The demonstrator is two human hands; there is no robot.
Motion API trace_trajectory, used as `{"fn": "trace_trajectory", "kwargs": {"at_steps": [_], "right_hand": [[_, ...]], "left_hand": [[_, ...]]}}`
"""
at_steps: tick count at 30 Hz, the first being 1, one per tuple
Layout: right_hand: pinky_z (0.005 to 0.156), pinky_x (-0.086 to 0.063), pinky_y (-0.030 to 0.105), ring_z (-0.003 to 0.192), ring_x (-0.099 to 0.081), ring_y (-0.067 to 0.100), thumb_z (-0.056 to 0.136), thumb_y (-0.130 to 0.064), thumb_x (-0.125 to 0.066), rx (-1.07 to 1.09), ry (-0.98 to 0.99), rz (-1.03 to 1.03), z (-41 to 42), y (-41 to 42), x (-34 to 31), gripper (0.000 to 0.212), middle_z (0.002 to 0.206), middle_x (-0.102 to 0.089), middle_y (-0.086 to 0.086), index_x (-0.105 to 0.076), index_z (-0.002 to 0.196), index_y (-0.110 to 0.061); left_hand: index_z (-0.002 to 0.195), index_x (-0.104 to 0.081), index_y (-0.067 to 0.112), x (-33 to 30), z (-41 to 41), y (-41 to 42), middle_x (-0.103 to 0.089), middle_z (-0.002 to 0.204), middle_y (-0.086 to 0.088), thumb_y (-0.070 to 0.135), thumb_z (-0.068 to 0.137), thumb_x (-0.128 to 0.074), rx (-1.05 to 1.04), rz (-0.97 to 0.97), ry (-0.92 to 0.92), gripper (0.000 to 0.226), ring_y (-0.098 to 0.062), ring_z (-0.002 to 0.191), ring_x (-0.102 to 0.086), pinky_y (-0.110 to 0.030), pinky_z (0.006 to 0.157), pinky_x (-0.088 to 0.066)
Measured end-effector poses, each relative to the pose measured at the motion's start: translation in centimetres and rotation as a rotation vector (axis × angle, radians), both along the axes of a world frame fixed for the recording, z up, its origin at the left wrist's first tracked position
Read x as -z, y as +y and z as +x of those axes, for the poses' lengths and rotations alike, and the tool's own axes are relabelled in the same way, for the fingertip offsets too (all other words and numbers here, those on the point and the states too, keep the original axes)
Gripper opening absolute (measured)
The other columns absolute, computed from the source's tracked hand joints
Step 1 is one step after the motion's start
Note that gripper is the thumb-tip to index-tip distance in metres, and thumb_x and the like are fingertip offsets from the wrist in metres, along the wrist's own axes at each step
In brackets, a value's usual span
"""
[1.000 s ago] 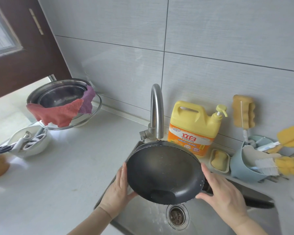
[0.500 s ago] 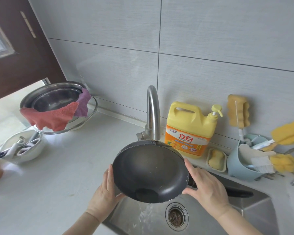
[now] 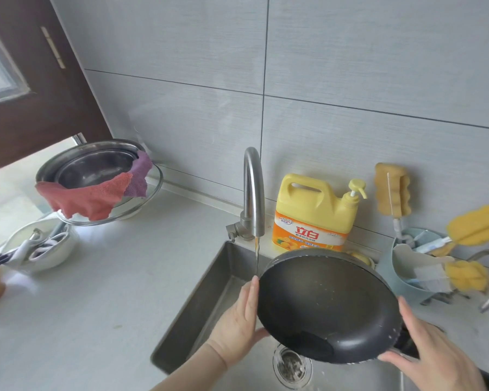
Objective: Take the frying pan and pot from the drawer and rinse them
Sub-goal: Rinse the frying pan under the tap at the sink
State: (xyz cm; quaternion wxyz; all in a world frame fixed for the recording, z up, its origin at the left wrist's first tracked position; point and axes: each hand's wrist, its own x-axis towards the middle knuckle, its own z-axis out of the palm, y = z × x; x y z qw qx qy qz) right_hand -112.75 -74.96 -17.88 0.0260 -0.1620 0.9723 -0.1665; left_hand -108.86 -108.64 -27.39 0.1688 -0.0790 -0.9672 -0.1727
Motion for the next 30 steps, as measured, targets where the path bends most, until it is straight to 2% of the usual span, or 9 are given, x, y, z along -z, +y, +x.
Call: {"fn": "trace_trajectory", "kwargs": {"at_steps": [3,4,6,7,9,13,17,23,30], "right_hand": [[0.053,-0.054,0.035,0.075,-0.074,0.024,0.072,-0.090,-0.034,-0.020,0.068,0.025,-0.4,2.5,2.7,0.108,0.093,-0.074,0.010,-0.003,0.156,-0.030],[0.054,-0.055,0.036,0.076,-0.074,0.024,0.071,-0.090,-0.035,-0.033,0.051,0.035,-0.2,2.5,2.8,0.109,0.093,-0.074,0.010,-0.003,0.156,-0.030],[0.052,-0.056,0.035,0.071,-0.073,0.026,0.056,-0.083,-0.066,-0.032,0.024,0.023,0.0,1.6,1.4,0.128,0.088,-0.074,0.010,-0.003,0.156,-0.033],[0.048,-0.055,0.034,0.066,-0.073,0.027,0.040,-0.069,-0.085,-0.036,-0.010,0.030,0.1,0.8,0.6,0.146,0.083,-0.074,0.010,-0.002,0.155,-0.033],[0.042,-0.053,0.034,0.060,-0.072,0.026,0.017,-0.047,-0.097,-0.022,0.006,0.040,0.1,-1.0,-0.2,0.168,0.076,-0.073,0.008,-0.001,0.155,-0.031],[0.046,-0.051,0.024,0.066,-0.071,0.015,0.023,-0.050,-0.097,-0.025,0.011,0.025,-0.3,-3.3,0.5,0.163,0.081,-0.071,-0.004,0.000,0.154,-0.039],[0.048,-0.050,0.023,0.068,-0.067,0.013,0.031,-0.051,-0.095,-0.095,-0.012,-0.027,-1.0,-6.3,1.5,0.154,0.082,-0.066,-0.008,-0.004,0.154,-0.036],[0.047,-0.040,0.020,0.060,-0.052,0.006,0.038,-0.061,-0.090,-0.170,0.014,-0.001,-2.1,-10.2,2.0,0.149,0.071,-0.050,-0.015,-0.003,0.155,-0.030],[0.049,-0.046,0.022,0.060,-0.055,0.009,0.038,-0.057,-0.092,-0.214,0.101,-0.033,-2.9,-12.2,2.3,0.152,0.071,-0.054,-0.012,0.000,0.156,-0.027]], "left_hand": [[0.146,-0.018,-0.003,-0.5,0.0,1.1,-0.058,0.126,-0.022,0.066,0.086,-0.040,-0.003,0.033,0.014,0.094,-0.020,0.082,-0.074,-0.016,0.071,-0.054],[0.146,-0.018,-0.002,-0.5,0.0,1.1,-0.057,0.126,-0.021,0.067,0.089,-0.033,-0.005,0.034,0.021,0.091,-0.018,0.081,-0.073,-0.015,0.071,-0.053],[0.149,-0.015,-0.001,-0.4,0.1,0.7,-0.050,0.131,-0.019,0.068,0.090,-0.032,-0.001,0.035,0.045,0.093,-0.019,0.083,-0.073,-0.015,0.072,-0.053],[0.152,-0.010,0.000,-0.2,0.1,0.4,-0.045,0.133,-0.018,0.069,0.088,-0.035,-0.001,0.035,0.061,0.097,-0.020,0.083,-0.073,-0.015,0.071,-0.053],[0.154,0.000,0.001,0.1,0.4,-0.6,-0.041,0.134,-0.017,0.069,0.086,-0.038,-0.012,0.024,0.089,0.103,-0.018,0.078,-0.073,-0.014,0.069,-0.051],[0.155,0.004,0.003,0.6,1.4,-3.3,-0.042,0.133,-0.018,0.071,0.076,-0.053,-0.062,0.016,0.063,0.119,-0.017,0.071,-0.072,-0.014,0.060,-0.050],[0.156,0.003,0.006,1.3,2.5,-6.6,-0.040,0.135,-0.017,0.076,0.087,-0.033,-0.121,0.042,0.042,0.104,-0.025,0.079,-0.073,-0.020,0.055,-0.053],[0.157,0.001,0.012,1.1,4.4,-10.5,-0.044,0.129,-0.016,0.078,0.083,-0.036,-0.193,0.071,-0.005,0.106,-0.029,0.066,-0.072,-0.026,0.042,-0.052],[0.157,0.002,0.015,0.3,5.2,-12.0,-0.043,0.129,-0.016,0.079,0.086,-0.032,-0.222,0.066,-0.008,0.102,-0.036,0.066,-0.072,-0.034,0.039,-0.055]]}}
